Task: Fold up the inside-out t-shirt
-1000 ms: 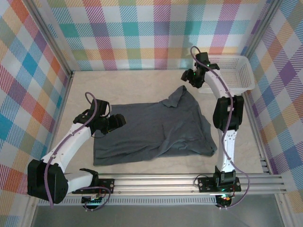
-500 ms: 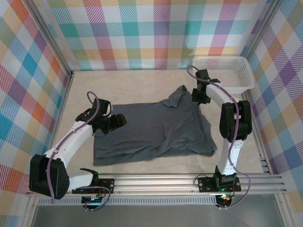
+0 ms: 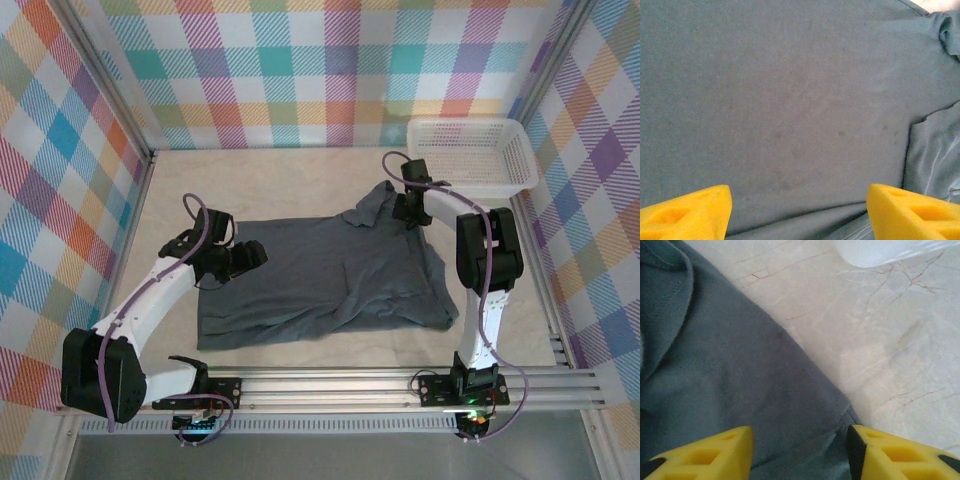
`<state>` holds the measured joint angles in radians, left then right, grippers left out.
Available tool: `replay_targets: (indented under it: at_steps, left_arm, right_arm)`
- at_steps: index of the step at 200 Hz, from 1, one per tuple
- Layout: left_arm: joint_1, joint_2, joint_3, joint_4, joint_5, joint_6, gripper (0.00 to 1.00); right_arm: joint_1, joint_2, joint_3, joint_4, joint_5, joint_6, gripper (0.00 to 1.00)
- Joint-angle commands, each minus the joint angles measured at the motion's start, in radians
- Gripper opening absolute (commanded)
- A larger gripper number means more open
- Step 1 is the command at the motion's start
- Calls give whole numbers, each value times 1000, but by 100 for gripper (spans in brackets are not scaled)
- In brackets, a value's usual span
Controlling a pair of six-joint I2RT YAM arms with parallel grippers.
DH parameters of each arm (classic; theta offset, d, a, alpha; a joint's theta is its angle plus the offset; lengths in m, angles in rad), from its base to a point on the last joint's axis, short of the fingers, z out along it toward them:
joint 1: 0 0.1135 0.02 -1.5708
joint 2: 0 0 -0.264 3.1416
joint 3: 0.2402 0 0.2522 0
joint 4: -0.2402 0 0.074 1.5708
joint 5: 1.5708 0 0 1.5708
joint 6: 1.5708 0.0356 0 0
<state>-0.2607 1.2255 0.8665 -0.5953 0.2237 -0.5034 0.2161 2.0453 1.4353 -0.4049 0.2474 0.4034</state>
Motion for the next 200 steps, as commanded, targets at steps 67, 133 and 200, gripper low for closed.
replay_targets:
  at_steps: [67,133,200]
  left_arm:
    - [-12,-26,6,-14,-23,24,71]
    - [-12,-27,11,-17,-20,25,71]
    - [-12,-18,22,-1,-18,20,71]
  right_arm:
    - [1,78,39,-12,-16,25,36]
    - [3,-19,13,5,11,-41,39]
    - [103,-166,-50,3,-151,5,48]
